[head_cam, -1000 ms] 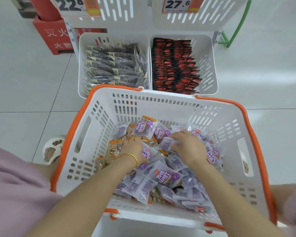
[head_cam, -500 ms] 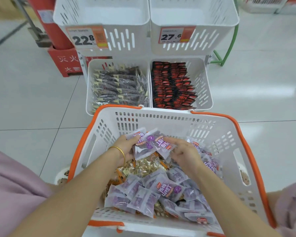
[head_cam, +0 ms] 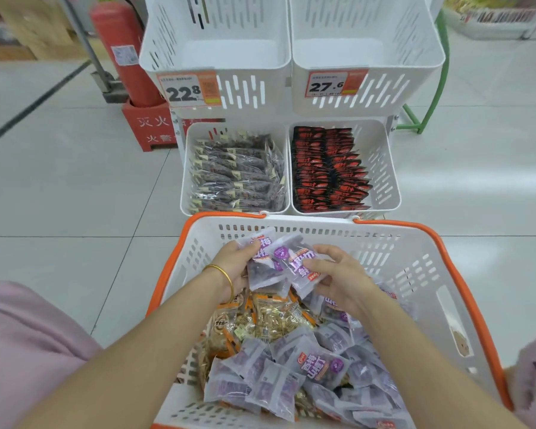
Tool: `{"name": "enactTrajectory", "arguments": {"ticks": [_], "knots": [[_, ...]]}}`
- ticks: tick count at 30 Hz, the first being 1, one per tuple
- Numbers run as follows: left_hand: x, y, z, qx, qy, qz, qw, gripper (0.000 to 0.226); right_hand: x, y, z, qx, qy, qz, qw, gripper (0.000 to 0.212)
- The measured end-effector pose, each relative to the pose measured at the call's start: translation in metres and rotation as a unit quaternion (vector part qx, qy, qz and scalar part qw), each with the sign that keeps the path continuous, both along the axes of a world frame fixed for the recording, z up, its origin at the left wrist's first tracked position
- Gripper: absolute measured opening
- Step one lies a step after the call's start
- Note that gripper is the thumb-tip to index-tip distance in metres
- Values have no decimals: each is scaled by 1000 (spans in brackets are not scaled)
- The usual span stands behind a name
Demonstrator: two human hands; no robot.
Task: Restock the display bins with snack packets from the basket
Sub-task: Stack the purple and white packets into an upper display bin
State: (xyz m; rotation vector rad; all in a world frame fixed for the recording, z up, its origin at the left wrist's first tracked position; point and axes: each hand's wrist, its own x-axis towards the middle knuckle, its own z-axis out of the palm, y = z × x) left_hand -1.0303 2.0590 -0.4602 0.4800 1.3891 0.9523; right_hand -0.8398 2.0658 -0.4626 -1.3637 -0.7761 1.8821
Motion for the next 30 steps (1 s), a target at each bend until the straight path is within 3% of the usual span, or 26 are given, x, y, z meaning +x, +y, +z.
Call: {"name": "enactTrajectory", "arguments": {"ticks": [4, 7, 11, 15, 18, 21, 22, 25, 26, 28, 30], "knots": [[-6, -1, 10, 21, -9, 11, 1000, 24, -12, 9, 7, 0, 72, -47, 996, 40], [-19, 4, 25, 40, 21, 17, 999, 15, -13, 22, 19, 37, 41, -46, 997, 46], [-35, 15, 67, 80, 5, -14, 997, 11, -21, 39, 52, 137, -19, 20, 990, 21], [-33, 32, 107, 141, 59, -96, 984, 21, -40, 53, 95, 239, -58, 83, 966, 11], [-31, 41, 129, 149, 28, -168, 974, 40, -46, 65, 122, 308, -100, 95, 941, 13], [-27, 50, 138, 197, 30, -238, 951, 30, -44, 78, 139, 343, -101, 94, 929, 16], [-26, 57, 137, 214, 43, -241, 945, 36, -42, 83, 143, 348, -102, 91, 927, 18], [-17, 77, 141, 225, 133, -229, 938, 119, -29, 101, 158, 340, -137, 114, 923, 39], [-13, 85, 143, 227, 157, -243, 930, 135, -21, 109, 165, 321, -147, 143, 925, 52], [-5, 105, 153, 251, 171, -268, 914, 132, -5, 128, 183, 286, -156, 225, 919, 67], [8, 126, 169, 279, 206, -286, 893, 125, 10, 148, 201, 278, -163, 290, 901, 60]]}}
